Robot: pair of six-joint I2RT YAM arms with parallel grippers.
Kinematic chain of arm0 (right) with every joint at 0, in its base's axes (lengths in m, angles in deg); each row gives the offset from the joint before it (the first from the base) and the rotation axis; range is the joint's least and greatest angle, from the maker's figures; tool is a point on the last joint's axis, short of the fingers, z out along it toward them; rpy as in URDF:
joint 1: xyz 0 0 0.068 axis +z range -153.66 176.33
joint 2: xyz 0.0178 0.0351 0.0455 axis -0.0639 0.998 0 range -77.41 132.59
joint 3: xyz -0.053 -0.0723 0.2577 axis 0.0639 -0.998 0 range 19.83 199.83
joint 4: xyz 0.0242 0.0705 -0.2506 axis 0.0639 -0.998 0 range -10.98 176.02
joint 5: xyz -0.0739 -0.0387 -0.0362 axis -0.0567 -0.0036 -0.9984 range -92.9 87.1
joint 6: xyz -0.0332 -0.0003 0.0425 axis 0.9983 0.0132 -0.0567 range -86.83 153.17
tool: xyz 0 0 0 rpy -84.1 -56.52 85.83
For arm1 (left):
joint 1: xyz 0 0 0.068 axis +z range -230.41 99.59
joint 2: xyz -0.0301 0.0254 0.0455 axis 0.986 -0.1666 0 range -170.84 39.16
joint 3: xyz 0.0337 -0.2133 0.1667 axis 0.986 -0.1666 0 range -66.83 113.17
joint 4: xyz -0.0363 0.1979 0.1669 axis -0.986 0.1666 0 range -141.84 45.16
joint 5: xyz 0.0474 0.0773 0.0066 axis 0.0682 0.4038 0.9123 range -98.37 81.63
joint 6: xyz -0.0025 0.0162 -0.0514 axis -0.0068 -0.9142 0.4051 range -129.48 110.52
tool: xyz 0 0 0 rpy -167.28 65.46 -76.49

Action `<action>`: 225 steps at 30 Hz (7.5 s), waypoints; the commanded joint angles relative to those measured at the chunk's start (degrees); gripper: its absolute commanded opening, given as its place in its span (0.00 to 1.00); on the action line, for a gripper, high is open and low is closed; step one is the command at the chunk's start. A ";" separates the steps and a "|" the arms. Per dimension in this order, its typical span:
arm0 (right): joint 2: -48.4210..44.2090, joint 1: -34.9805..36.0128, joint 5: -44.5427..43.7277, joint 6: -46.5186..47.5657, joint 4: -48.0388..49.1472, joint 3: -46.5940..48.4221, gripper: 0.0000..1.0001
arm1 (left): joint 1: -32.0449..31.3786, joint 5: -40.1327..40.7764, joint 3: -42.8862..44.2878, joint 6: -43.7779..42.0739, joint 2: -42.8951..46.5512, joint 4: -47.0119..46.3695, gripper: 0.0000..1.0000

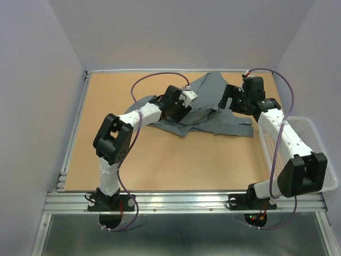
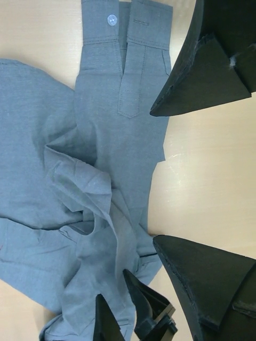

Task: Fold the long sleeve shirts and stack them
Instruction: Flatten the shirt out

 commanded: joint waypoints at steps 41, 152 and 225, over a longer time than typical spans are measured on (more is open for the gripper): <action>-2.23 0.81 5.29 5.85 2.86 -4.32 0.97 | 19.74 29.28 39.07 32.24 -14.13 -2.89 0.42; 44.45 7.93 -12.46 -4.69 9.18 20.91 0.76 | 2.17 11.16 -22.19 82.08 18.30 5.10 0.61; 49.37 -1.56 -17.20 -2.59 10.94 35.41 0.75 | 9.11 -0.17 -30.80 48.69 51.60 51.59 0.09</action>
